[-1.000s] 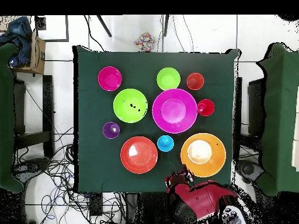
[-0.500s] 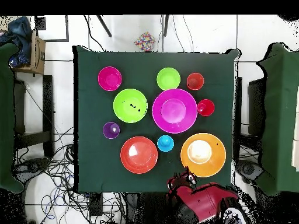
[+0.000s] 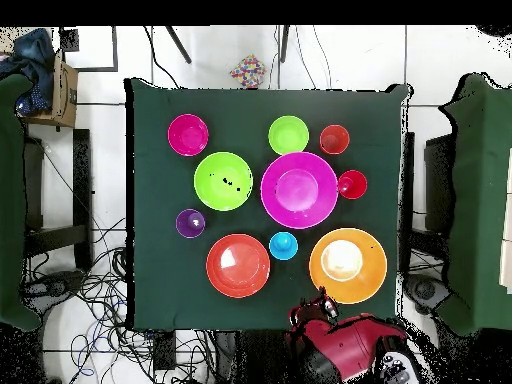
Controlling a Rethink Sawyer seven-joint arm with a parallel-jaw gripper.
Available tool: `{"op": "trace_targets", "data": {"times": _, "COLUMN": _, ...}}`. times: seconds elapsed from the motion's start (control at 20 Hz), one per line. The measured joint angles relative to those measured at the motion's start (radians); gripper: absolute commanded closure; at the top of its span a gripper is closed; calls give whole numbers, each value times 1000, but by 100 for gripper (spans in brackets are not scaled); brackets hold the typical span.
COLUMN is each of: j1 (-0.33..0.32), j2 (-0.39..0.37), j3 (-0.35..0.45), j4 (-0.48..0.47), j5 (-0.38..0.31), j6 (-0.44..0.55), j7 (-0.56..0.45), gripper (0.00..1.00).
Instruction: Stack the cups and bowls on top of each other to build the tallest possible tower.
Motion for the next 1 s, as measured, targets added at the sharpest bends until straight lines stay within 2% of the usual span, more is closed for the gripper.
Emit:
{"op": "trace_targets", "data": {"times": 0.55, "j1": 70, "j2": 139, "j3": -117, "j4": -53, "j5": 1, "j6": -146, "j7": 0, "gripper": 0}}
{"op": "trace_targets", "data": {"times": 1.0, "j1": 93, "j2": 187, "j3": -175, "j4": -66, "j5": 1, "j6": -198, "j7": 0, "gripper": 0}}
